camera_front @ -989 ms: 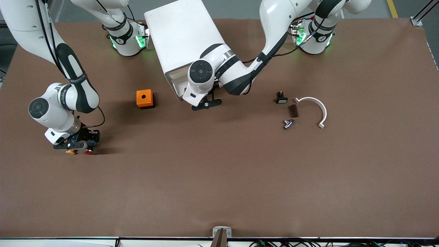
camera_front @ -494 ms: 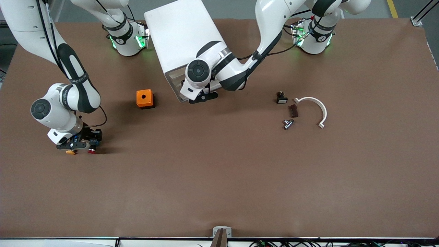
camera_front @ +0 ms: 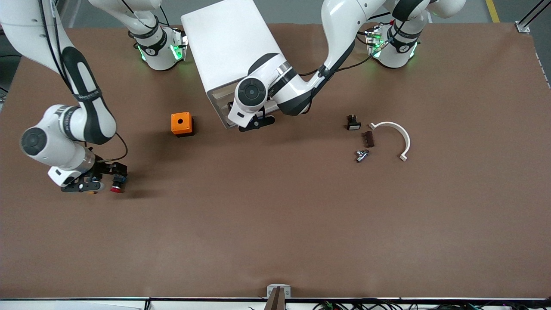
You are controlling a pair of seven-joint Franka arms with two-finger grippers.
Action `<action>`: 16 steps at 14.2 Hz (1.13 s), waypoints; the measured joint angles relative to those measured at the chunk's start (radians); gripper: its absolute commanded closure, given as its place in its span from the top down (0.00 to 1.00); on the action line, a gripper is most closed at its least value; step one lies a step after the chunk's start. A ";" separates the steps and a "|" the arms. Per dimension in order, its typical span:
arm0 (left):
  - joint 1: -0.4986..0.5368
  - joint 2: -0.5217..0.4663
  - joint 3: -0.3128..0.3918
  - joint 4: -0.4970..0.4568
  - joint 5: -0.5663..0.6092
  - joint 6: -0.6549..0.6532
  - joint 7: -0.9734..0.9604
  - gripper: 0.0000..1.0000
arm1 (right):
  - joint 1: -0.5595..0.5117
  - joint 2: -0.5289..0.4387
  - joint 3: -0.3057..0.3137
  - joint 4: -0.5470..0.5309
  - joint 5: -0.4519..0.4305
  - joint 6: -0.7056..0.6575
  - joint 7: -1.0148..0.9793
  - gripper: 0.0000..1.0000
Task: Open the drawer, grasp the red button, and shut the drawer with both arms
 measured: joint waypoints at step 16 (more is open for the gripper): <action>0.546 -0.177 0.011 0.012 0.144 -0.041 0.001 1.00 | 0.052 -0.230 0.010 0.399 0.000 -0.735 0.135 1.00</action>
